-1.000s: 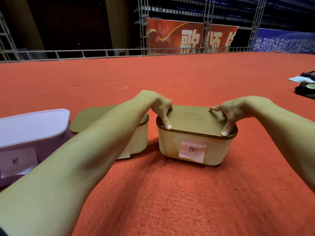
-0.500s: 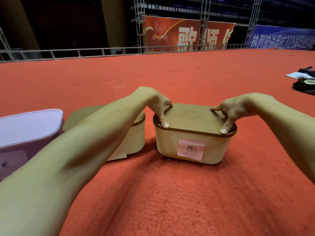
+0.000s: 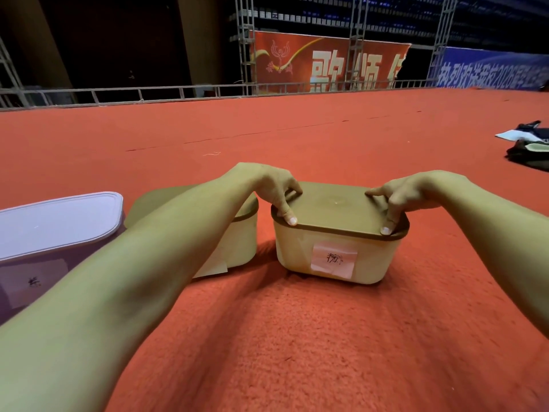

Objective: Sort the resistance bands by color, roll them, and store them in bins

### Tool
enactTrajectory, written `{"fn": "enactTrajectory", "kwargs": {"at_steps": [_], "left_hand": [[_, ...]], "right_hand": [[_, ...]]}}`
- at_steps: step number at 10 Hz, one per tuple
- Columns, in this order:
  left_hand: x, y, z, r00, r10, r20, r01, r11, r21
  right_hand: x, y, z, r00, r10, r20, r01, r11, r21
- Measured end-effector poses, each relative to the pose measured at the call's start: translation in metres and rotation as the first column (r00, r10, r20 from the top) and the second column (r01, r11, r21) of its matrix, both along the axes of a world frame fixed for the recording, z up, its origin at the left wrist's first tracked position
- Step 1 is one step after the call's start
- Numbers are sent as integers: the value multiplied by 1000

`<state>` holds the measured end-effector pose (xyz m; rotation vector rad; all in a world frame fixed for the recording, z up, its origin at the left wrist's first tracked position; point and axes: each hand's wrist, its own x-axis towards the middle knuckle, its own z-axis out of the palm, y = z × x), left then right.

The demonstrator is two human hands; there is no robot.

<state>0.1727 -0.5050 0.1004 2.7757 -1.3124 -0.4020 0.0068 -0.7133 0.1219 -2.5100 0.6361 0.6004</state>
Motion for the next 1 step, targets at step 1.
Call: {"fn": "enactTrajectory", "kwargs": {"at_steps": [1], "left_hand": [[-27,23,9,999,14,33,-10,994,-111]], "right_hand": [[-9,21,11,1000,18,11,-16,986,-168]]}}
